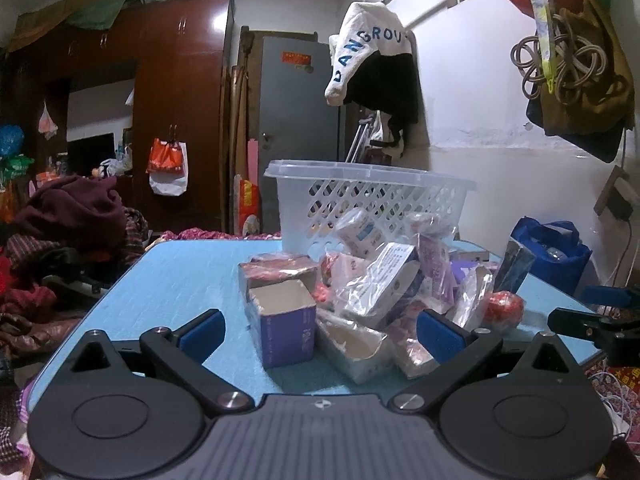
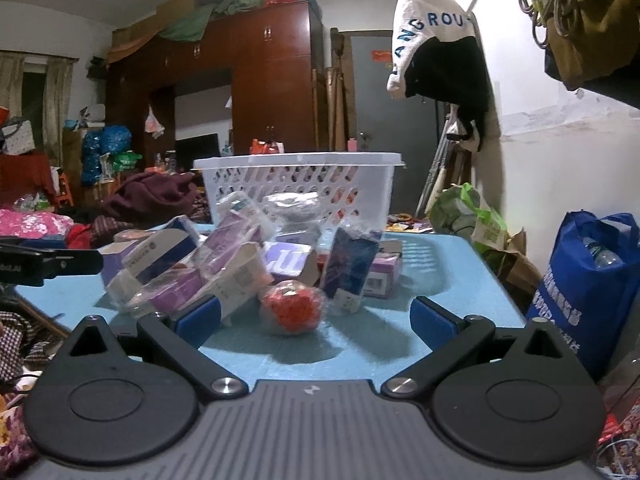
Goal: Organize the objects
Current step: 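Grasp the clear labelled packet with the left tool while the right tool grasps the dark blue box, then carry both items over the white basket and open both tools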
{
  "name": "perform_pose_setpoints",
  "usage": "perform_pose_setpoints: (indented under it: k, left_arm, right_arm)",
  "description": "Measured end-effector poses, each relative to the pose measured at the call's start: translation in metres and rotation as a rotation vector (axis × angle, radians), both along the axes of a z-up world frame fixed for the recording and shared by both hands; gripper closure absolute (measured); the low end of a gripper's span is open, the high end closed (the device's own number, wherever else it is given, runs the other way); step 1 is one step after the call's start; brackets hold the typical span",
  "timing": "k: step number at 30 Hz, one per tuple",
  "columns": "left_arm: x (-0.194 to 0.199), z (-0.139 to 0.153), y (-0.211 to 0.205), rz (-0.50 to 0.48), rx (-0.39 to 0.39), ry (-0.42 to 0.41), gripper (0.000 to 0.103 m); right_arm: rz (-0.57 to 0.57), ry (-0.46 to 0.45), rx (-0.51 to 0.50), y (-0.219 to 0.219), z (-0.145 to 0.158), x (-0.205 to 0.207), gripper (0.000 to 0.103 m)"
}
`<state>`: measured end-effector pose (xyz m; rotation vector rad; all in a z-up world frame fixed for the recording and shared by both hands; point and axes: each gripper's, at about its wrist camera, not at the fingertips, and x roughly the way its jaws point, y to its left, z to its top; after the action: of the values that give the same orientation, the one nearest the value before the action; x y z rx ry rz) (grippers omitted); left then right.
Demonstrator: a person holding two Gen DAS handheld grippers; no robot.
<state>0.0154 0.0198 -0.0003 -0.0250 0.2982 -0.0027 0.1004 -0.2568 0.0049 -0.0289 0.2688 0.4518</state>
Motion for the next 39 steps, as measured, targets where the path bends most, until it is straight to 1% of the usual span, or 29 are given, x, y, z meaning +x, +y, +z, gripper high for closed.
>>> perform_pose_setpoints:
  k: [4, 6, 8, 11, 13, 14, 16, 17, 18, 19, 20, 22, 23, 26, 30, 35, 37, 39]
  left_arm:
    - [0.012, 0.007, -0.01, -0.023, 0.052, -0.05, 0.003]
    - [0.023, 0.01, -0.013, -0.049, 0.068, -0.05, 0.004]
    - [0.031, 0.011, -0.014, -0.084, 0.073, -0.042, 0.009]
    - [0.041, 0.008, -0.022, -0.088, 0.142, -0.042, 0.012]
    - [0.047, 0.005, -0.026, -0.097, 0.173, -0.029, 0.015]
    - [0.049, 0.004, -0.027, -0.103, 0.175, -0.021, 0.015]
    - [0.055, 0.002, -0.028, -0.114, 0.172, -0.003, 0.017]
    - [0.058, 0.001, -0.029, -0.119, 0.173, 0.005, 0.026]
    - [0.059, -0.001, -0.029, -0.126, 0.171, 0.012, 0.04]
    - [0.062, -0.002, -0.03, -0.142, 0.167, 0.025, 0.045]
    - [0.062, -0.003, -0.031, -0.154, 0.161, 0.03, 0.049]
    - [0.062, -0.004, -0.029, -0.164, 0.142, 0.028, 0.056]
    - [0.062, -0.003, -0.028, -0.168, 0.134, 0.028, 0.06]
    - [0.058, 0.0, -0.024, -0.162, 0.119, 0.001, 0.063]
    - [0.055, 0.013, -0.014, -0.176, 0.061, -0.045, 0.064]
    - [0.067, 0.033, -0.006, -0.191, 0.018, -0.077, 0.065]
    - [0.075, 0.045, -0.003, -0.192, -0.001, -0.095, 0.065]
    - [0.087, 0.061, 0.002, -0.195, -0.036, -0.105, 0.065]
  right_arm:
    - [-0.008, 0.003, 0.038, -0.005, 0.008, 0.015, 0.0]
    - [-0.017, 0.012, 0.059, -0.007, 0.012, 0.027, 0.002]
    - [-0.02, 0.029, 0.074, -0.008, 0.012, 0.038, 0.007]
    - [-0.019, 0.062, 0.081, -0.006, 0.009, 0.054, 0.014]
    - [-0.015, 0.084, 0.081, -0.003, 0.006, 0.061, 0.022]
    - [-0.007, 0.093, 0.081, -0.002, 0.004, 0.064, 0.023]
    - [0.004, 0.102, 0.076, 0.002, 0.002, 0.067, 0.03]
    - [0.009, 0.107, 0.071, 0.003, 0.001, 0.067, 0.032]
    - [0.014, 0.111, 0.069, 0.004, 0.001, 0.068, 0.036]
    - [0.02, 0.11, 0.07, 0.005, 0.001, 0.067, 0.042]
    - [0.025, 0.109, 0.07, 0.005, 0.001, 0.066, 0.046]
    - [0.03, 0.106, 0.072, 0.004, 0.003, 0.064, 0.064]
    - [0.036, 0.107, 0.069, 0.004, 0.004, 0.064, 0.064]
    - [0.044, 0.09, 0.073, 0.002, 0.009, 0.061, 0.064]
    - [0.046, 0.052, 0.091, -0.004, 0.023, 0.057, 0.064]
    - [0.041, -0.021, 0.087, -0.003, 0.052, 0.057, 0.064]
    - [0.049, -0.046, 0.077, 0.003, 0.066, 0.065, 0.064]
    - [0.062, -0.059, 0.076, 0.009, 0.08, 0.075, 0.064]
